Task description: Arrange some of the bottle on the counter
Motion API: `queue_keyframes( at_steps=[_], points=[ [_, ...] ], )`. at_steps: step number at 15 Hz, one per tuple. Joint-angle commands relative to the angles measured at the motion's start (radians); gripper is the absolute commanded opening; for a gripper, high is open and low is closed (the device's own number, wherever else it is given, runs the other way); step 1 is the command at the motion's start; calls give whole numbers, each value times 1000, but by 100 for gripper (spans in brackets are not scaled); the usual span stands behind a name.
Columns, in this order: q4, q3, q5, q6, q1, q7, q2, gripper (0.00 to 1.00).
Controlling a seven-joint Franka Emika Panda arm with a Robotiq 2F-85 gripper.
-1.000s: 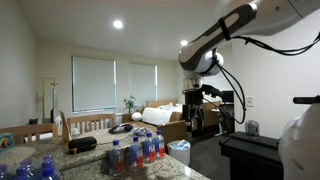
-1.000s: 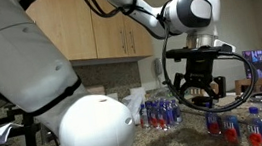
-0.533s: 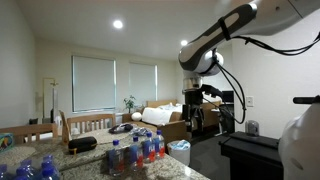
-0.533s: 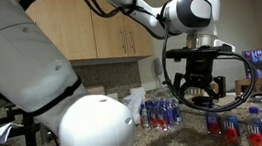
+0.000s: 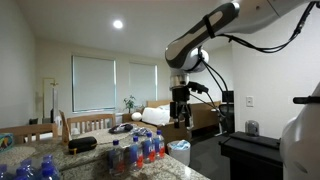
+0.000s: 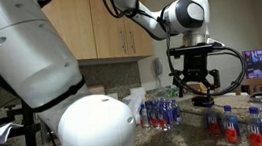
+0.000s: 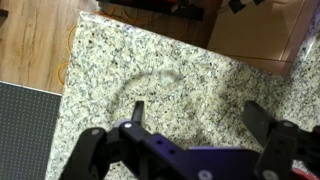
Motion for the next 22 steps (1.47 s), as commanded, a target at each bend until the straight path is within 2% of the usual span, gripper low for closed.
queue_keyframes(
  at_steps=[1,6,10,13,16,22],
  points=[
    [132,58,-16,-18,19,-17,104,100],
    [250,185,-9,-27,90,31,194,100],
    [322,299,5,50,150,159,297,100],
    [379,367,-2,138,177,350,381,100],
    [459,407,-11,203,196,549,482,100],
    [676,400,-80,306,269,914,719,100]
  ],
)
